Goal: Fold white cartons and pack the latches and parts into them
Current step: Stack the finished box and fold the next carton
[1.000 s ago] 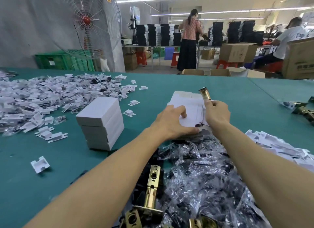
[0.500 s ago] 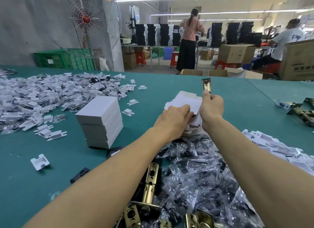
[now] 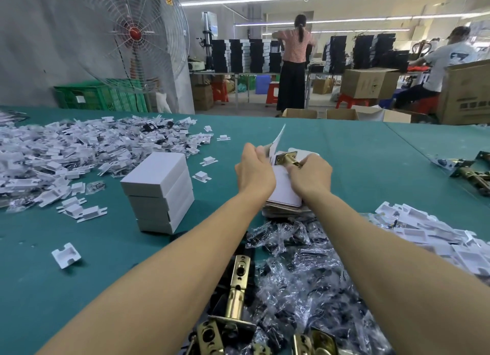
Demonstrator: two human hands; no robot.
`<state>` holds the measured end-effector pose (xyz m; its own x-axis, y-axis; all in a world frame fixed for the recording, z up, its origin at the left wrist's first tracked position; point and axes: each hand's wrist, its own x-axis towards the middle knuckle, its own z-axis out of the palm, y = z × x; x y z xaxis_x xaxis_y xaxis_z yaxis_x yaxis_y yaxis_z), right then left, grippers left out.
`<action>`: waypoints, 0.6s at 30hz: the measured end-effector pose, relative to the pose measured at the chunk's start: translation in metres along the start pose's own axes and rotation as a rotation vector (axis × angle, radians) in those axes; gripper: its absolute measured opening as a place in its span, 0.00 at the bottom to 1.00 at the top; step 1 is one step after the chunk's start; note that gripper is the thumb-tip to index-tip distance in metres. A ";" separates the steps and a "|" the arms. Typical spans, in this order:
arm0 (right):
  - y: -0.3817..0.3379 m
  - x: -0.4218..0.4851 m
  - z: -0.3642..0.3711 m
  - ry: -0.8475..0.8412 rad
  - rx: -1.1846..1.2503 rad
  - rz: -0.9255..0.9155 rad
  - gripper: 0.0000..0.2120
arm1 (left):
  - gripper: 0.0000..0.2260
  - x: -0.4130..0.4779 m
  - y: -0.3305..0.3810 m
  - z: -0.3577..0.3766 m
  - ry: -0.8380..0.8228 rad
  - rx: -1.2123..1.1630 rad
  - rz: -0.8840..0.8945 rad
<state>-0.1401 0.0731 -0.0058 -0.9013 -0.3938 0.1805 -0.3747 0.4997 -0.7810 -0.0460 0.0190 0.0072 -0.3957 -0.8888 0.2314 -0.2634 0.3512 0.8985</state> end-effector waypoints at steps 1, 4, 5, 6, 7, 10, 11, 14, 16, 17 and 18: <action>-0.003 -0.002 0.003 -0.003 -0.094 -0.036 0.16 | 0.13 0.001 0.001 -0.001 0.043 -0.031 -0.014; -0.010 -0.012 0.005 0.014 -0.325 -0.069 0.19 | 0.13 0.003 0.003 -0.014 0.191 -0.078 0.008; -0.011 -0.015 0.003 0.003 -0.373 -0.066 0.20 | 0.13 0.002 0.003 -0.020 0.229 -0.071 0.043; -0.012 -0.016 0.000 -0.027 -0.389 -0.059 0.21 | 0.12 0.001 0.002 -0.026 0.264 -0.065 0.090; -0.013 -0.018 -0.003 -0.067 -0.382 -0.053 0.22 | 0.12 -0.002 0.001 -0.033 0.298 -0.064 0.150; -0.017 -0.030 -0.018 -0.080 -0.270 -0.081 0.26 | 0.12 -0.016 -0.003 -0.048 0.371 -0.045 0.361; -0.019 -0.036 -0.024 -0.059 -0.197 -0.099 0.26 | 0.12 -0.023 -0.004 -0.053 0.370 -0.021 0.440; -0.033 -0.054 -0.042 -0.120 0.327 0.007 0.31 | 0.14 -0.051 -0.004 -0.065 0.223 0.055 0.719; -0.041 -0.064 -0.053 -0.214 0.627 0.149 0.29 | 0.17 -0.066 -0.005 -0.071 0.043 0.116 0.877; -0.042 -0.068 -0.058 -0.246 0.699 0.176 0.23 | 0.19 -0.073 -0.003 -0.074 -0.076 0.152 0.906; -0.040 -0.073 -0.061 -0.257 0.723 0.170 0.15 | 0.21 -0.080 0.000 -0.076 -0.203 0.189 0.899</action>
<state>-0.0725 0.1290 0.0494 -0.8216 -0.5677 -0.0512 0.0778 -0.0227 -0.9967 0.0524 0.0676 0.0166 -0.6609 -0.1985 0.7237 0.0845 0.9386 0.3345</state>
